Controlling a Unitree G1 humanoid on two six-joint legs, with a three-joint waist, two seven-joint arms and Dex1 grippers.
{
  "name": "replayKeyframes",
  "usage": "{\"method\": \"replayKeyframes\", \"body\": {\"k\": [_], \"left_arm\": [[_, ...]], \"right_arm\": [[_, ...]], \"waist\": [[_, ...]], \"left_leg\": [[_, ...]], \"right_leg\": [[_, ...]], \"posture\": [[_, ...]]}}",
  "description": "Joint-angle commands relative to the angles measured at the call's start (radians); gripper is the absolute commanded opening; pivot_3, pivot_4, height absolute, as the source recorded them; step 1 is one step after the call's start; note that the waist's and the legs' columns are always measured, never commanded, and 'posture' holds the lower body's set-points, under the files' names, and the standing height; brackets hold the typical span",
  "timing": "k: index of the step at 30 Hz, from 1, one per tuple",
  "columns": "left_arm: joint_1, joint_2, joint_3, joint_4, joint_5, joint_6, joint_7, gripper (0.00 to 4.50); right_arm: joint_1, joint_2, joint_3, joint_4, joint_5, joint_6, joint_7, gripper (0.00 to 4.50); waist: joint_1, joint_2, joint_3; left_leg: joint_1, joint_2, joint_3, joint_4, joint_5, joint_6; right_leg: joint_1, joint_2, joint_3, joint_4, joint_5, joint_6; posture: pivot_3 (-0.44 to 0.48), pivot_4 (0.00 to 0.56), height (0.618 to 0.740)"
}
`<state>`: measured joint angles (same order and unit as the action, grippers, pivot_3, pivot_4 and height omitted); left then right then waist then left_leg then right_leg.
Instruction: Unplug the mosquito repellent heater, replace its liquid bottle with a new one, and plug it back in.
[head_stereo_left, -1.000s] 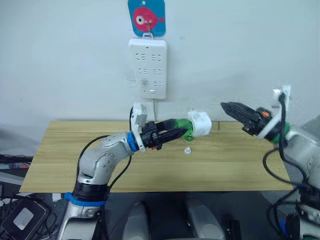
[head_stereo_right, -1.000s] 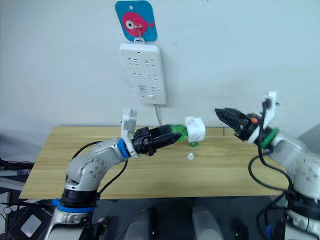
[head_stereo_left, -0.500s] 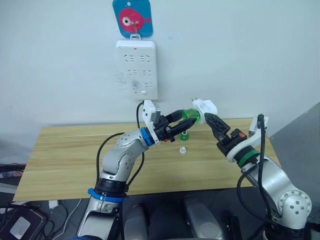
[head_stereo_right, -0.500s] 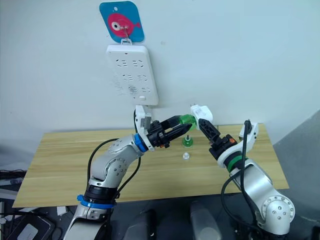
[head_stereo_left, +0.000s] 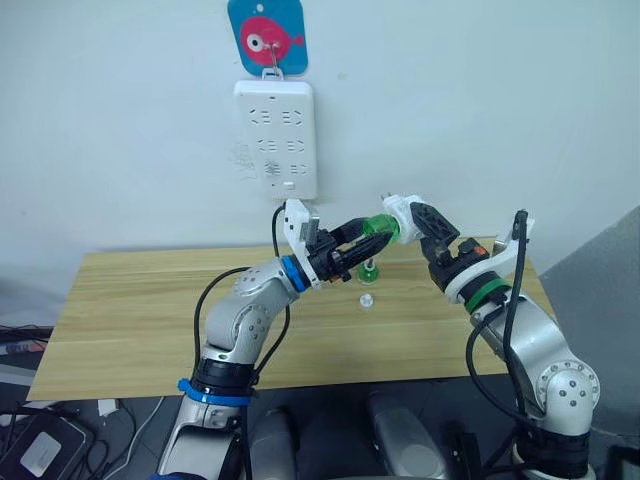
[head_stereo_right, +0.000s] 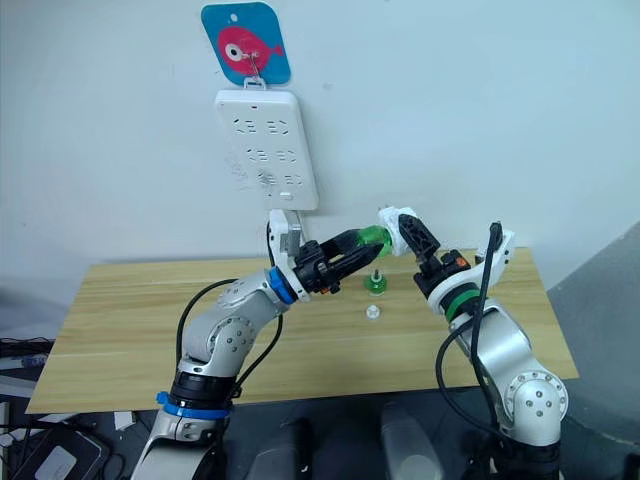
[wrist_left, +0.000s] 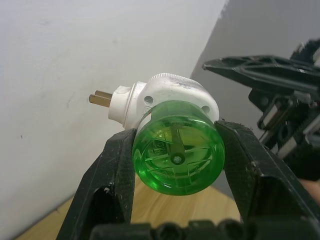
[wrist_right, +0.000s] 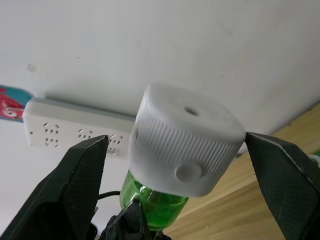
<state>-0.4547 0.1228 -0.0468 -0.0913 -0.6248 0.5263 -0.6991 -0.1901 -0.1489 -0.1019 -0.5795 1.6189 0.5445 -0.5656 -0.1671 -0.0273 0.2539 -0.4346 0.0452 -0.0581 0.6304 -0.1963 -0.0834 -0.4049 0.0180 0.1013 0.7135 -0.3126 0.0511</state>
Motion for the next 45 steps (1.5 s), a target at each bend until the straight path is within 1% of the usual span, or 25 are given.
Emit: {"method": "replayKeyframes", "body": {"k": [1,10,14,15,16,19,20,24,27,31,33,36,38,39,42,45], "left_arm": [[-0.005,-0.006,0.011,-0.061,-0.040,0.025,0.010,2.24],[0.006,0.003,0.015,-0.084,-0.067,0.062,0.011,2.24],[0.014,0.011,0.003,-0.093,-0.055,0.052,0.001,2.24],[0.015,0.013,0.000,-0.094,-0.052,0.049,-0.003,2.24],[0.016,0.015,-0.005,-0.095,-0.045,0.043,-0.007,2.24],[0.021,0.012,-0.005,-0.099,-0.057,0.056,-0.003,2.24],[0.022,0.013,-0.006,-0.100,-0.056,0.056,-0.003,2.24],[0.031,0.016,-0.017,-0.107,-0.037,0.042,0.001,2.24],[0.040,0.004,-0.008,-0.112,-0.049,0.042,0.013,2.24],[0.036,0.014,0.001,-0.094,-0.039,0.046,0.024,2.24],[0.038,0.036,-0.006,-0.084,-0.018,0.032,0.007,2.96],[0.050,0.073,-0.015,-0.083,0.016,0.005,-0.010,3.84],[0.085,0.139,-0.012,-0.106,0.010,0.032,-0.052,4.45],[0.107,0.175,-0.007,-0.123,0.006,0.042,-0.074,4.50],[0.170,0.277,0.046,-0.161,-0.007,0.061,-0.091,4.50],[0.195,0.366,0.140,-0.161,-0.031,0.073,-0.094,4.50]], "right_arm": [[-0.028,0.007,0.016,-0.004,-0.013,-0.020,0.037,4.50],[-0.034,0.024,0.015,0.021,-0.027,-0.040,0.071,4.50],[-0.032,0.029,0.020,0.025,-0.023,-0.043,0.070,4.50],[-0.033,0.029,0.022,0.027,-0.022,-0.042,0.069,4.23],[-0.034,0.030,0.023,0.028,-0.021,-0.042,0.068,4.16],[-0.034,0.036,0.024,0.028,-0.014,-0.044,0.065,3.34],[-0.035,0.037,0.025,0.027,-0.011,-0.043,0.066,3.14],[-0.031,0.036,0.033,0.024,0.008,-0.038,0.074,3.11],[-0.028,0.037,0.036,0.020,0.018,-0.038,0.080,3.10],[-0.024,0.035,0.036,0.017,0.022,-0.039,0.083,3.09],[-0.024,0.034,0.034,0.016,0.022,-0.041,0.086,3.07],[-0.023,0.031,0.033,0.011,0.019,-0.044,0.090,3.05],[-0.019,0.018,0.033,0.006,0.001,-0.041,0.100,3.04],[-0.018,0.010,0.035,0.002,-0.013,-0.039,0.105,3.04],[-0.025,-0.073,0.052,-0.030,-0.134,-0.007,0.159,3.04],[-0.040,-0.222,0.094,-0.086,-0.353,0.033,0.262,3.04]], "waist": [[0.000,0.000,0.000],[0.001,0.000,0.000],[0.002,0.000,0.000],[0.002,0.000,0.000],[0.002,0.000,0.000],[0.001,0.000,0.000],[0.002,0.000,0.000],[0.002,0.000,0.000],[0.002,0.000,0.000],[0.002,0.000,0.000],[0.002,0.000,0.000],[0.001,0.000,0.000],[0.000,0.000,0.000],[-0.001,0.000,0.000],[0.000,0.000,0.000],[0.003,0.000,0.000]], "left_leg": [[0.000,0.000,0.000,0.000,0.000,0.000],[0.000,0.000,0.000,0.000,0.000,0.000],[0.000,0.000,0.000,0.000,0.000,0.000],[0.000,0.000,0.000,0.000,0.000,0.000],[0.000,0.000,0.000,0.000,0.000,0.000],[0.000,0.000,0.000,0.000,0.000,0.000],[0.000,0.000,0.000,0.000,0.000,0.000],[0.000,0.000,0.000,0.000,0.000,0.000],[0.000,0.000,0.000,0.000,0.000,0.000],[0.000,0.000,0.000,0.000,0.000,0.000],[0.000,0.000,0.000,0.000,0.000,0.000],[0.000,0.000,0.000,0.000,0.000,0.000],[0.000,0.000,0.000,0.000,0.000,0.000],[0.000,0.000,0.000,0.000,0.000,0.000],[0.000,0.001,0.000,-0.001,0.000,0.000],[0.000,0.001,0.000,0.000,0.000,0.000]], "right_leg": [[0.000,0.000,0.000,0.000,0.000,0.000],[0.000,0.000,0.000,0.000,0.000,0.000],[0.000,0.000,0.000,0.000,0.000,0.000],[0.000,0.000,0.000,0.000,0.000,0.000],[0.000,0.000,0.000,0.000,0.000,0.000],[0.000,0.000,0.000,0.000,0.000,-0.001],[0.000,0.000,0.000,0.000,0.000,0.000],[0.000,0.000,0.000,0.000,0.000,-0.001],[0.000,0.000,0.000,0.000,0.000,0.000],[0.000,0.000,0.000,0.000,0.000,0.000],[0.000,0.000,0.000,0.000,0.000,0.000],[0.000,0.000,0.000,0.000,0.000,0.000],[0.000,0.000,0.000,0.000,0.000,0.000],[0.000,0.000,0.000,0.000,0.000,0.000],[0.000,0.000,0.000,0.000,0.000,-0.001],[0.000,0.000,0.000,0.000,0.000,0.000]], "posture": [[-0.214,0.201,0.725],[-0.207,0.201,0.725],[-0.207,0.203,0.725],[-0.207,0.203,0.725],[-0.206,0.204,0.725],[-0.205,0.204,0.725],[-0.204,0.204,0.725],[-0.201,0.204,0.725],[-0.200,0.204,0.725],[-0.199,0.203,0.725],[-0.199,0.203,0.725],[-0.201,0.204,0.725],[-0.207,0.207,0.725],[-0.208,0.208,0.725],[-0.208,0.211,0.725],[-0.203,0.212,0.725]]}}
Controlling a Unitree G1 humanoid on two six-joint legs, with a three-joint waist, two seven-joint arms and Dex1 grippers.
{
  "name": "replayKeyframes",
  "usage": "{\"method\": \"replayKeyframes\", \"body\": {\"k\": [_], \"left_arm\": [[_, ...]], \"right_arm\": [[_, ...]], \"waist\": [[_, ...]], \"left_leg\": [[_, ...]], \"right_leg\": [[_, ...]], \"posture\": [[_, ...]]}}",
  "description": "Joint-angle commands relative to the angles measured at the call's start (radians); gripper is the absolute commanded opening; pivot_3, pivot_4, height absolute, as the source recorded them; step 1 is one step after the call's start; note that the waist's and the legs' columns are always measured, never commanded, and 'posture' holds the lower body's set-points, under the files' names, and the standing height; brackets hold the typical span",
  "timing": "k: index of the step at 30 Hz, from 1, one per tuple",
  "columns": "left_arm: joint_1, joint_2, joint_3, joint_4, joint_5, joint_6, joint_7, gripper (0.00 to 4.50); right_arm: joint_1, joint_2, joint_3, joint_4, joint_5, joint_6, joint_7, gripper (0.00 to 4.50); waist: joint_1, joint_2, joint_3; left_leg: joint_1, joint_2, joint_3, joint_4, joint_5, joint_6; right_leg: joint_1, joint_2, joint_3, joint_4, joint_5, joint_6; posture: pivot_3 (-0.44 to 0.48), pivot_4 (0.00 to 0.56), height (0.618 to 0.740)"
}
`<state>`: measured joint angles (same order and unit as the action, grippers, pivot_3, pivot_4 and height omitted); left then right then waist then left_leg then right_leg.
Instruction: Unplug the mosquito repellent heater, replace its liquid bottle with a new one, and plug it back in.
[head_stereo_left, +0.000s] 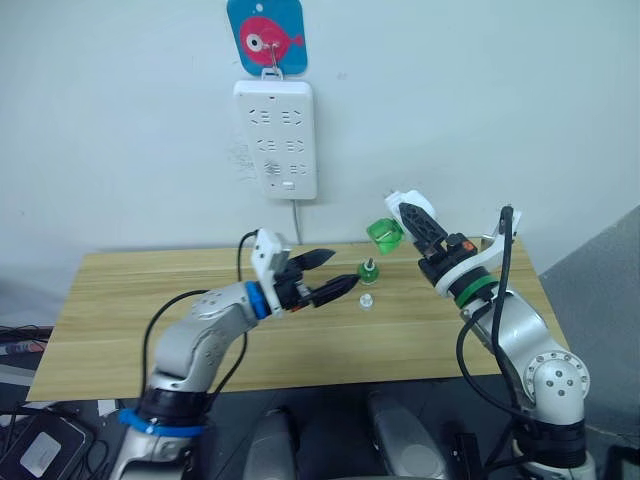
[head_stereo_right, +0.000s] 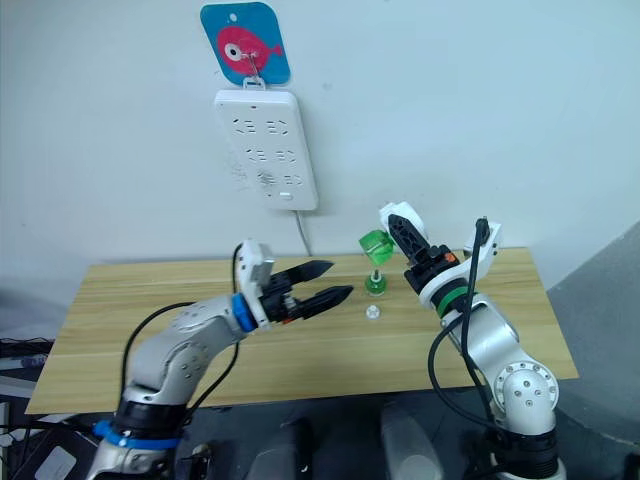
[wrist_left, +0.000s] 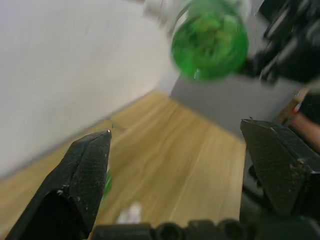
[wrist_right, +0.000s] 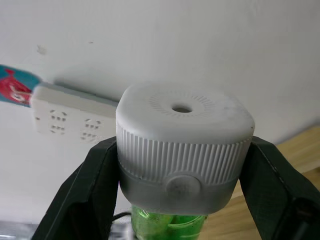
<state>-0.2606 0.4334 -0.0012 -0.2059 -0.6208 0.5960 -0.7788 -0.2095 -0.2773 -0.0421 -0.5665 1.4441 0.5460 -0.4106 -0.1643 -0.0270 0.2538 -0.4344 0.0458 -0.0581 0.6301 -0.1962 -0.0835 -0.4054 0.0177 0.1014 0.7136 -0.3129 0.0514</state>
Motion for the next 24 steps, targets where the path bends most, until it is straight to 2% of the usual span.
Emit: {"method": "replayKeyframes", "body": {"k": [1,6,13,17,24], "left_arm": [[-0.007,0.075,0.122,-0.033,-0.036,-0.001,-0.010,4.50],[-0.134,0.147,0.229,0.104,-0.043,0.000,0.003,4.50],[-0.328,0.227,0.211,0.352,-0.001,-0.029,-0.123,4.50],[-0.429,0.208,0.174,0.491,0.067,-0.112,-0.163,4.50],[-0.544,0.162,0.141,0.638,0.125,-0.201,-0.226,4.50]], "right_arm": [[-0.023,-0.136,0.050,-0.113,-0.252,0.034,0.142,3.04],[-0.043,-0.205,0.087,-0.146,-0.437,0.015,0.262,3.03],[-0.061,-0.238,0.114,-0.185,-0.554,0.047,0.376,3.03],[-0.060,-0.225,0.115,-0.208,-0.574,0.073,0.400,3.03],[-0.055,-0.200,0.116,-0.231,-0.602,0.105,0.417,3.03]], "waist": [[0.002,0.000,0.000],[0.023,0.000,0.000],[0.026,0.000,0.000],[0.025,0.000,0.000],[0.024,0.000,0.000]], "left_leg": [[0.000,0.000,0.000,0.000,0.000,0.000],[0.000,0.000,0.000,0.000,0.000,0.000],[0.000,0.000,-0.001,0.000,0.000,0.000],[0.000,-0.001,0.000,0.000,0.000,0.000],[0.000,-0.001,-0.001,0.000,0.000,0.000]], "right_leg": [[0.000,0.000,0.000,0.000,0.000,0.001],[0.000,0.000,-0.001,0.000,-0.002,0.003],[0.000,0.000,-0.002,0.000,0.000,0.000],[0.000,-0.001,-0.002,0.000,0.001,-0.001],[0.000,-0.001,-0.002,0.000,0.001,-0.001]], "posture": [[-0.203,0.212,0.725],[-0.182,0.212,0.725],[-0.197,0.209,0.725],[-0.202,0.209,0.725],[-0.216,0.212,0.725]]}}
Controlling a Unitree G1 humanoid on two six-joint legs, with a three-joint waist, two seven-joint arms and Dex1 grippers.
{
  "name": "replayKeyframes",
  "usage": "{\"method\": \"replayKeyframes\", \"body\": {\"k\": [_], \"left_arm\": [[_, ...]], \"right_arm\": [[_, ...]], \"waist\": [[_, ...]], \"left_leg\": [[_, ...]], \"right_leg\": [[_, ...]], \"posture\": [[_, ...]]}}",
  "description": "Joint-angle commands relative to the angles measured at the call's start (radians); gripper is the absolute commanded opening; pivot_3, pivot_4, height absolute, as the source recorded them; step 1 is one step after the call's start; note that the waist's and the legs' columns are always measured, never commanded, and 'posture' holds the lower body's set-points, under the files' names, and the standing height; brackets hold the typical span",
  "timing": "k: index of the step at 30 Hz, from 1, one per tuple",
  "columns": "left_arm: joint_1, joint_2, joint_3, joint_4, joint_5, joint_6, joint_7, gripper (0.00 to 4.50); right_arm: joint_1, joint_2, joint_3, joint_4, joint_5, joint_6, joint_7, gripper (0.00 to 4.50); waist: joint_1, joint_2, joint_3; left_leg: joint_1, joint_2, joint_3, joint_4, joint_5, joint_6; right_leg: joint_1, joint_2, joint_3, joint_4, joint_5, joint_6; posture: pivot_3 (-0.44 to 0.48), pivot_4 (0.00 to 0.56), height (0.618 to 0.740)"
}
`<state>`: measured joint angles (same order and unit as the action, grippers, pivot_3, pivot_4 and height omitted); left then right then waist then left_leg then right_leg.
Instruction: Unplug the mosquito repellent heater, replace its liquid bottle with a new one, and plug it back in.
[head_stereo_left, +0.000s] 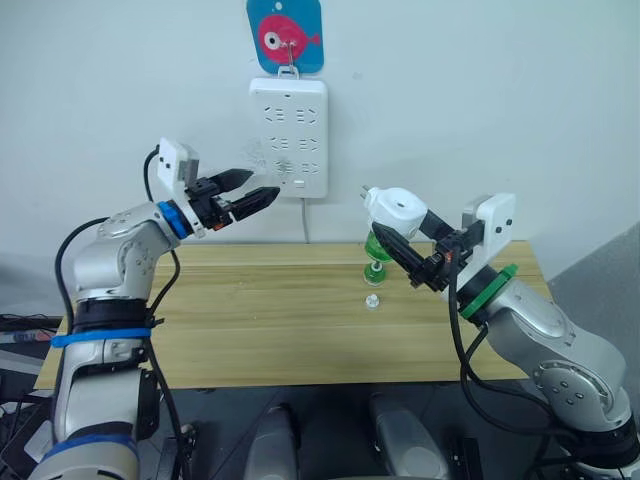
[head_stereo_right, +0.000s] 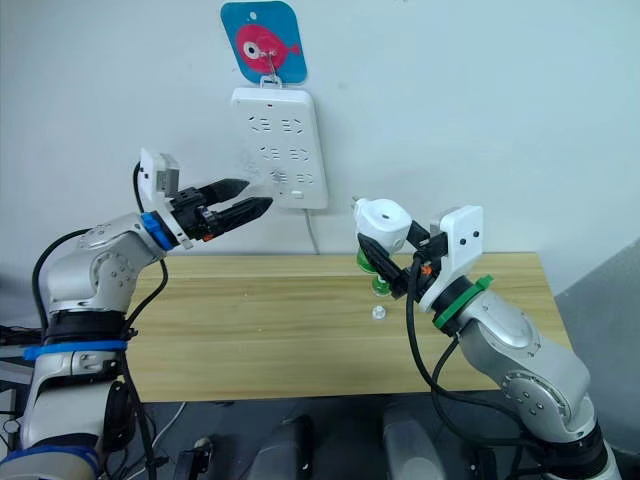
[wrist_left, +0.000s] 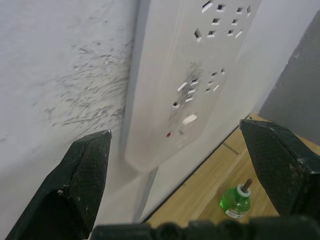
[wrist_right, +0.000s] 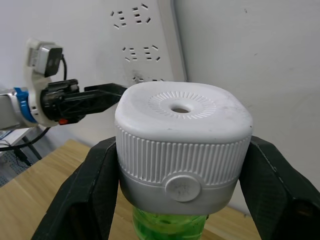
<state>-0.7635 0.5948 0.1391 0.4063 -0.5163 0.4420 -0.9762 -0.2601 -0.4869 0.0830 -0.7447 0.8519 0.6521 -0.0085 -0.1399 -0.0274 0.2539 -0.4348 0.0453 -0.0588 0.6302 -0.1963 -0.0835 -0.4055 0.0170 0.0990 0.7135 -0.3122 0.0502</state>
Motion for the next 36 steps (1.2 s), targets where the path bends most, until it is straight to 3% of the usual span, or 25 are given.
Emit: {"method": "replayKeyframes", "body": {"k": [1,15,19,23,26,29,36], "left_arm": [[-0.055,-0.004,-0.003,0.044,0.029,-0.059,-0.036,4.50],[-0.154,-0.056,-0.035,0.125,0.072,-0.120,-0.152,4.50],[-0.166,-0.060,-0.033,0.141,0.081,-0.131,-0.160,3.61],[-0.176,-0.076,-0.032,0.170,0.102,-0.161,-0.136,2.22],[-0.175,-0.085,-0.031,0.182,0.116,-0.184,-0.122,1.61],[-0.176,-0.087,-0.028,0.194,0.127,-0.203,-0.110,1.37],[-0.150,-0.083,-0.022,0.160,0.119,-0.187,-0.107,1.35]], "right_arm": [[-0.002,0.013,-0.011,-0.055,-0.013,0.002,0.018,3.03],[0.004,0.039,-0.014,-0.063,-0.024,0.034,0.052,3.03],[-0.013,0.049,-0.003,-0.059,-0.037,0.042,0.057,3.03],[-0.055,0.080,-0.007,-0.037,-0.039,0.068,0.048,3.03],[-0.146,0.091,0.056,0.011,-0.109,0.095,0.054,3.03],[-0.221,0.100,0.102,0.069,-0.186,0.112,0.057,3.03],[-0.341,0.190,0.157,0.201,-0.353,0.135,0.012,3.02]], "waist": [[-0.002,0.000,0.000],[-0.003,0.000,0.000],[-0.005,0.000,0.000],[-0.005,0.000,0.000],[-0.004,0.000,0.000],[-0.004,0.000,0.000],[-0.004,0.000,0.000]], "left_leg": [[0.000,0.000,0.000,0.000,0.000,0.000],[0.000,0.000,-0.001,0.001,0.000,0.000],[0.000,0.000,-0.001,0.001,0.000,0.000],[0.000,0.000,-0.001,0.001,0.000,0.000],[0.000,0.000,-0.001,0.001,0.000,0.000],[0.000,0.000,-0.002,0.003,0.001,0.001],[0.000,-0.001,-0.003,0.004,0.001,0.001]], "right_leg": [[0.000,0.000,0.000,0.000,0.000,0.000],[0.000,0.000,0.000,0.001,0.000,0.000],[0.000,0.000,-0.001,0.001,0.000,0.000],[0.000,0.000,-0.001,0.001,0.000,0.000],[0.000,0.000,-0.001,0.001,0.000,0.000],[0.001,0.000,-0.001,0.003,0.000,0.000],[0.001,0.000,-0.002,0.003,0.000,0.000]], "posture": [[-0.217,0.212,0.725],[-0.224,0.214,0.725],[-0.224,0.214,0.725],[-0.222,0.212,0.725],[-0.222,0.212,0.725],[-0.225,0.214,0.725],[-0.205,0.208,0.725]]}}
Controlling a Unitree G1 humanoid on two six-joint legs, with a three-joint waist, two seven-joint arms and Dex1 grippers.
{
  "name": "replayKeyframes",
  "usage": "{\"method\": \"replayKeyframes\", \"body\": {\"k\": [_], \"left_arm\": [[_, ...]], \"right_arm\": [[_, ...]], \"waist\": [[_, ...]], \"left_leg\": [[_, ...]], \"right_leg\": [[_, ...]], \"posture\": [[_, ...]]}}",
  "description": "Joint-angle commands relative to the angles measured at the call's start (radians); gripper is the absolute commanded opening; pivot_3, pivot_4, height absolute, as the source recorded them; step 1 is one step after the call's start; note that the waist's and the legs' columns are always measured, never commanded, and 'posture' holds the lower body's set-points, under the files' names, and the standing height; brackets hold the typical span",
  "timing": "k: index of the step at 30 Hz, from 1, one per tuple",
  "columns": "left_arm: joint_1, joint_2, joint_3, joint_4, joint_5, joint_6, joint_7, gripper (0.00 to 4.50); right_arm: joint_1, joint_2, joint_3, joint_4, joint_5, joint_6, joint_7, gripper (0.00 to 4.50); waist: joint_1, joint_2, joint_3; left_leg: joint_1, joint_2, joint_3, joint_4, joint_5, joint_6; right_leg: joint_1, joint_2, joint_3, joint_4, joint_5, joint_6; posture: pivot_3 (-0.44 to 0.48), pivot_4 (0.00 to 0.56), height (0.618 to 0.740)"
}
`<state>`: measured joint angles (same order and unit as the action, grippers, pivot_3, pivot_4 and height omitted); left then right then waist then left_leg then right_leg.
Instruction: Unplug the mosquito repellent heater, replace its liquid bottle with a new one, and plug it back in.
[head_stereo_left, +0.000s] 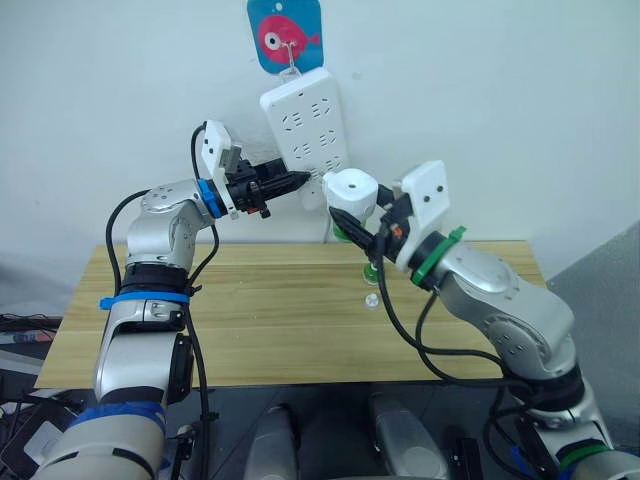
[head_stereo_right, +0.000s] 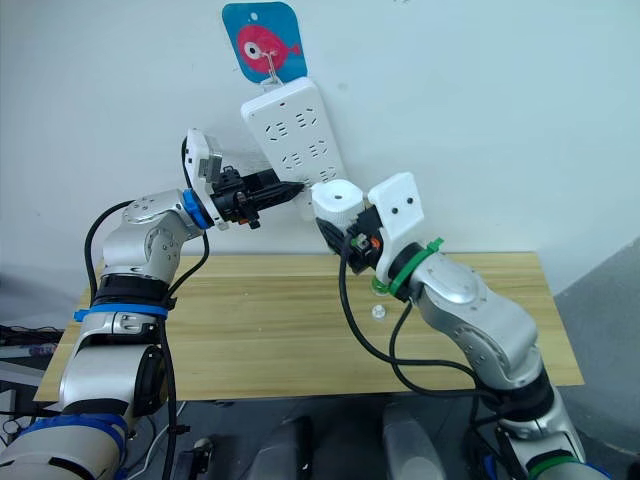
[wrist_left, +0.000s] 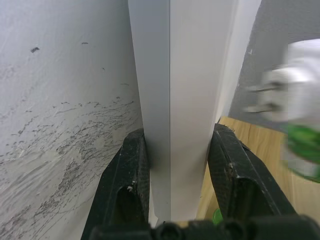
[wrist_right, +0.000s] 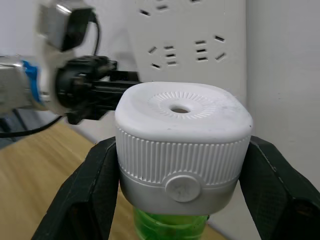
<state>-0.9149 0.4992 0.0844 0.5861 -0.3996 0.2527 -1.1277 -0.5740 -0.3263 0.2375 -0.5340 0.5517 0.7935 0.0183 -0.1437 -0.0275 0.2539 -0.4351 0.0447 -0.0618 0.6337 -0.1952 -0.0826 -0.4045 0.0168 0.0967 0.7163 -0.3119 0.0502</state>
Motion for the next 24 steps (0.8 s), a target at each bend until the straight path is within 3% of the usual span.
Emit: {"method": "replayKeyframes", "body": {"k": [1,24], "left_arm": [[0.005,0.013,0.034,-0.024,0.001,0.004,0.045,1.35],[0.017,0.017,0.034,-0.058,-0.004,0.029,0.048,1.35]], "right_arm": [[-0.028,0.040,0.002,-0.006,-0.071,-0.005,-0.018,3.02],[-0.048,0.149,0.004,0.057,-0.290,-0.046,0.058,3.02]], "waist": [[0.000,0.000,0.000],[-0.003,0.000,0.000]], "left_leg": [[0.000,0.000,0.000,0.000,0.000,0.000],[0.000,0.000,0.000,0.000,0.000,0.000]], "right_leg": [[0.000,0.000,0.000,0.000,0.000,0.000],[0.000,0.000,0.000,0.001,0.000,0.000]], "posture": [[-0.205,0.208,0.725],[-0.198,0.207,0.725]]}}
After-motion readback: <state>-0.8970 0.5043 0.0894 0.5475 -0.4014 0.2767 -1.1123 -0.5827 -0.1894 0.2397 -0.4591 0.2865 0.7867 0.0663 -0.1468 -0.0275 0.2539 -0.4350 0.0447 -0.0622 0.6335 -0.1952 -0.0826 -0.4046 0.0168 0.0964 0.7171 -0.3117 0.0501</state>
